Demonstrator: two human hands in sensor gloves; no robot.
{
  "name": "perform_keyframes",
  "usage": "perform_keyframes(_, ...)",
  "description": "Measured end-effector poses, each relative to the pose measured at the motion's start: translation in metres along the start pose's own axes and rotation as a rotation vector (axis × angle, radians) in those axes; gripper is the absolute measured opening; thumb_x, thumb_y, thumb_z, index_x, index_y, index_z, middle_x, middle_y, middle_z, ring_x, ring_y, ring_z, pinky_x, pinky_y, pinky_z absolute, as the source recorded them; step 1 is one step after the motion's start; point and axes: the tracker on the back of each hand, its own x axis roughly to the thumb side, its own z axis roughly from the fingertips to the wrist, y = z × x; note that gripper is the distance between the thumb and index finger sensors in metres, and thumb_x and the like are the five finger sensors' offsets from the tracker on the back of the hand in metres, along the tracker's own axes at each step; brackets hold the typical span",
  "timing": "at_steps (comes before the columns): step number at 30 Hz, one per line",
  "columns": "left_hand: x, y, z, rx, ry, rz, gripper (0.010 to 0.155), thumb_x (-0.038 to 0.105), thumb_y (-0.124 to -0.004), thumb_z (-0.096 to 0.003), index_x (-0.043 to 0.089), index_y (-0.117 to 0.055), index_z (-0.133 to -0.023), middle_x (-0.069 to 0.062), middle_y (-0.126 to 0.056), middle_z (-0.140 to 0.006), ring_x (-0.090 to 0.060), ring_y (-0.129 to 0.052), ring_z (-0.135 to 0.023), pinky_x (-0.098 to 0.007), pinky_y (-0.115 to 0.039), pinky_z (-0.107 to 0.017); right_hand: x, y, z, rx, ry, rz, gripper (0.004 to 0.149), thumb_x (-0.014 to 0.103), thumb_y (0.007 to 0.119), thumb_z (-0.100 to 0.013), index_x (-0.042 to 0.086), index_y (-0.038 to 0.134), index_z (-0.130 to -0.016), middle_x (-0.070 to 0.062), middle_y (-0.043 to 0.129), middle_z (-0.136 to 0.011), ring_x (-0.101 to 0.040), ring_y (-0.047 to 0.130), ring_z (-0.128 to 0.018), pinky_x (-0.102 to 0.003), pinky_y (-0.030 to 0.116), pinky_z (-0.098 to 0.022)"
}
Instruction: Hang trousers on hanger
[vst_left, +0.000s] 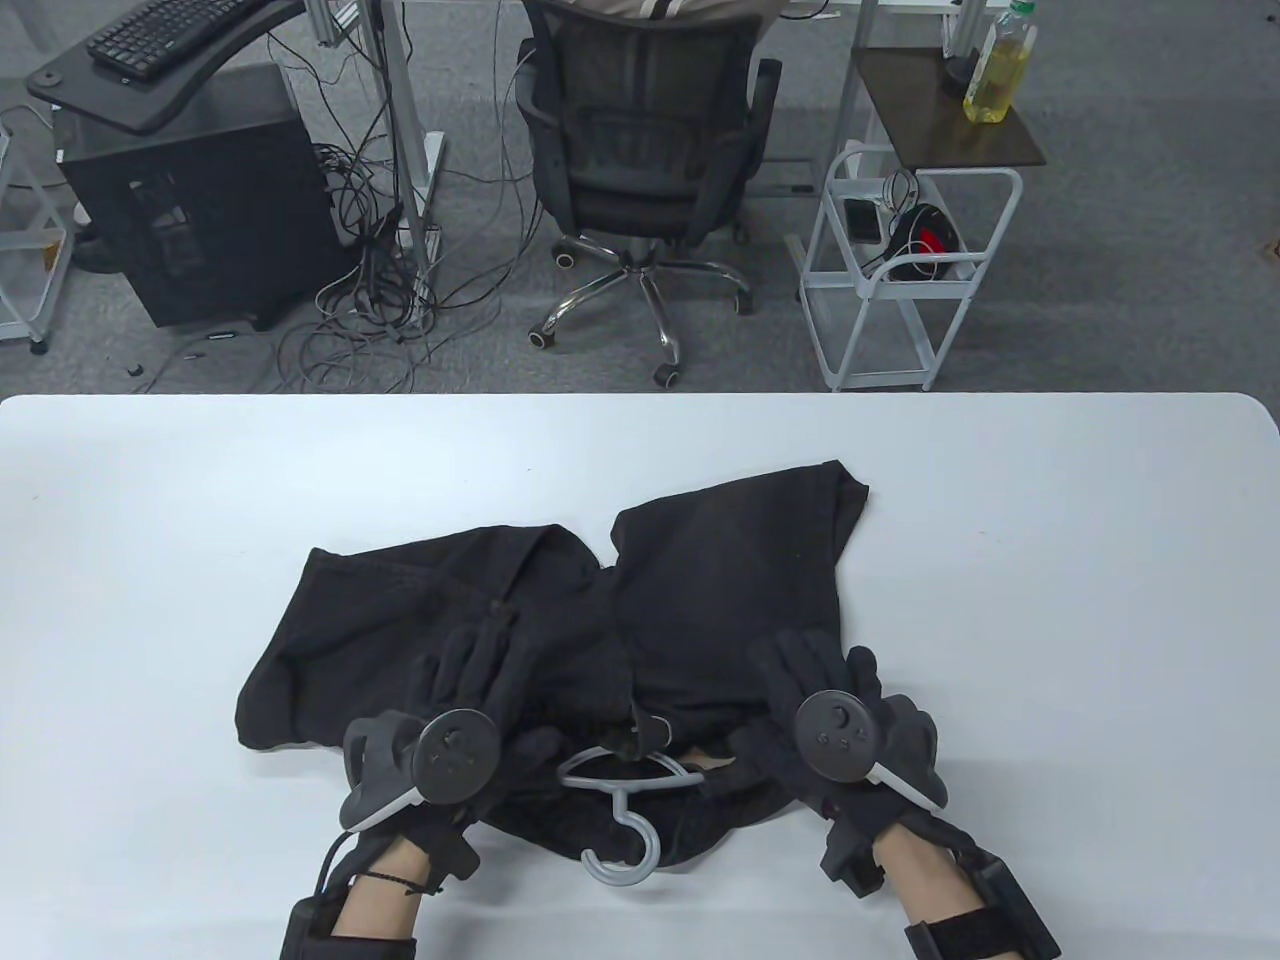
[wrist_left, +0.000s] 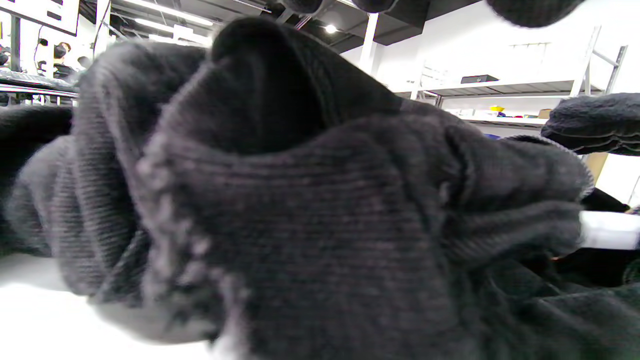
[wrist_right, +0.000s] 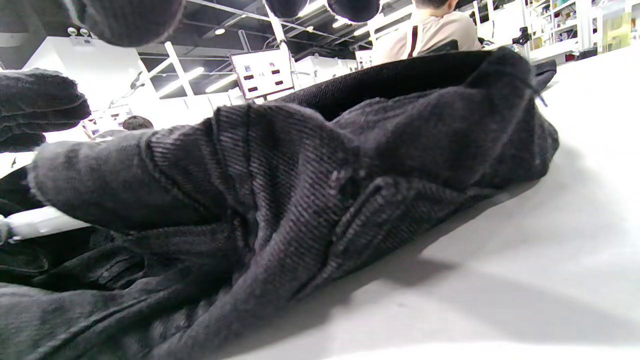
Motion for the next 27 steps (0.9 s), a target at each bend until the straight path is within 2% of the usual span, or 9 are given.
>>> perform_keyframes(27,-0.0002,-0.0024,-0.0007,-0.007,-0.018,0.065,0.079,0.064,-0.061,-0.0499,0.022,-0.037,-0.113,-0.012,-0.037,-0.12,-0.043,-0.035,-0.11,-0.068,-0.037,-0.072,0.0012,0.0027,-0.0001,0.018,-0.003,-0.008,0.081,0.064,0.065,-0.041,0.028,0.039,-0.109,-0.006,0.039,-0.119,-0.033,0.032,-0.109,-0.06,0.02,-0.075)
